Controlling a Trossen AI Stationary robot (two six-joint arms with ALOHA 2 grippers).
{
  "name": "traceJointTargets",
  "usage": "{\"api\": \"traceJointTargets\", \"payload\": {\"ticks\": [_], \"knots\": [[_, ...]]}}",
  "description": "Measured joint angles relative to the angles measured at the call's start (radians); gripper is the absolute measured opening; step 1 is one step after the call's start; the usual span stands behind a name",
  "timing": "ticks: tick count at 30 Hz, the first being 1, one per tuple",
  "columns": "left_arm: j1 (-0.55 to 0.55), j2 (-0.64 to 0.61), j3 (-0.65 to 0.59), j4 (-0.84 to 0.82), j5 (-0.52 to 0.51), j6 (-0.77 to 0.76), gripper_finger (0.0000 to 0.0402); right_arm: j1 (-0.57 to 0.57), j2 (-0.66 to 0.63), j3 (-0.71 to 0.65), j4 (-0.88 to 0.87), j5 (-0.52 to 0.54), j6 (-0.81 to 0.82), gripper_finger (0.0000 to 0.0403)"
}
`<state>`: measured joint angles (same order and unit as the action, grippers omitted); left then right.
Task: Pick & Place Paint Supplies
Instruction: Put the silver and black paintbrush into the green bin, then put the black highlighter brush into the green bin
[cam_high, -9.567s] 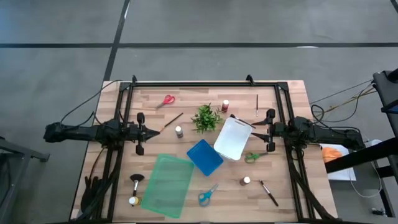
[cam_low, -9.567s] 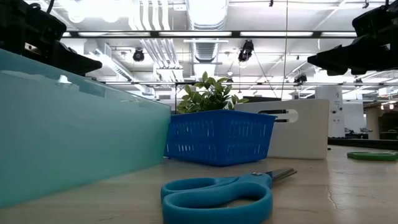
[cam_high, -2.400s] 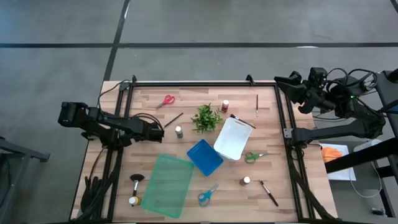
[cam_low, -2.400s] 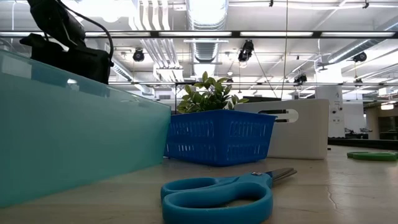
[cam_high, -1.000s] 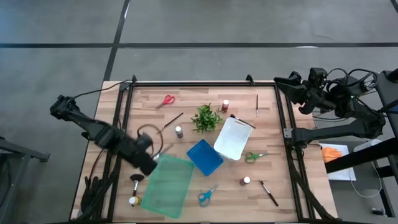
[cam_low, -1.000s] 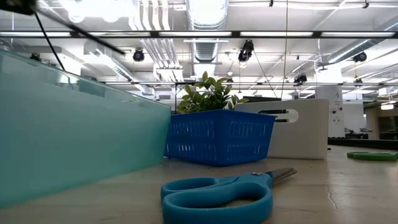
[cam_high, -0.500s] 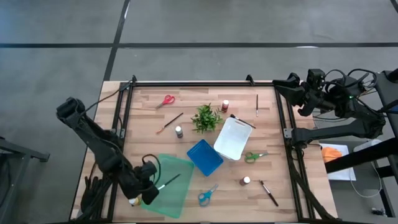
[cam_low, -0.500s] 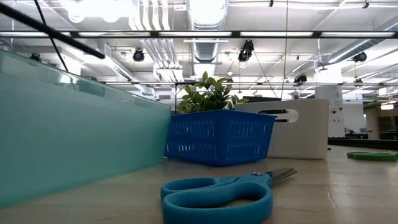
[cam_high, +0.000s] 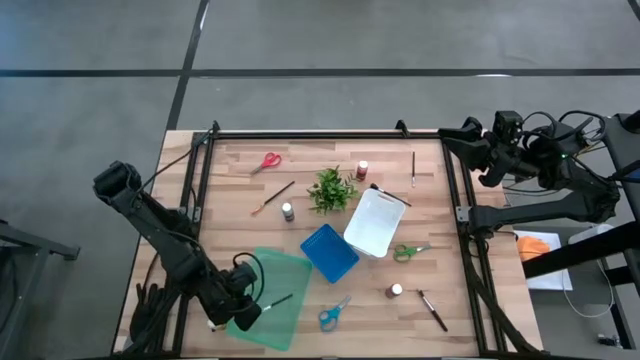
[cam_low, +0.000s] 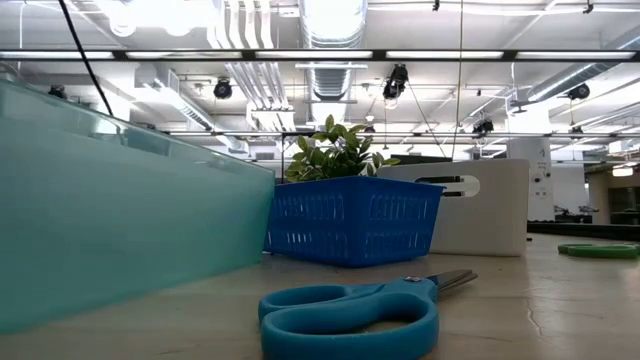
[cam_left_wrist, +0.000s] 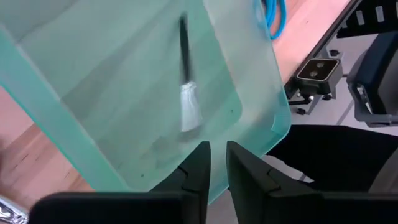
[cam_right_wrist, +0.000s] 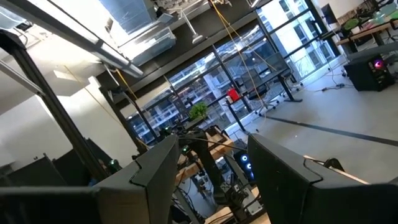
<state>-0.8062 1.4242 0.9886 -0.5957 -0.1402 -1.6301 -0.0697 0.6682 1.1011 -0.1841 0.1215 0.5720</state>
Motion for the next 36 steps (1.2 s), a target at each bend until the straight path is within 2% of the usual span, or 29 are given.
{"api": "traceJointTargets", "payload": {"ticks": [10,17,24,27,31,36], "knots": [[0.001,-0.01,0.0,-0.03,0.025,0.022,0.0089,0.0,0.0,0.0,0.0,0.0,0.0,0.0192],[0.002,-0.054,0.0,-0.239,0.104,-0.186,0.009,0.0,0.0,0.0,-0.001,0.002,0.0,0.0192],[0.002,-0.161,0.0,-0.553,0.17,-0.442,0.009,0.0,0.001,0.0,0.0,0.009,0.0,0.0192],[-0.003,-0.19,0.0,-0.653,0.193,-0.489,0.009,0.0,0.001,0.0,0.0,0.009,0.0,0.0192],[-0.004,-0.203,-0.052,-0.643,0.197,-0.491,0.009,0.0,0.001,0.0,0.0,0.009,0.0,0.0192],[-0.004,-0.203,-0.175,-0.495,0.235,-0.518,0.009,0.0,0.0,0.0,-0.001,0.009,0.0,0.0192]]}}
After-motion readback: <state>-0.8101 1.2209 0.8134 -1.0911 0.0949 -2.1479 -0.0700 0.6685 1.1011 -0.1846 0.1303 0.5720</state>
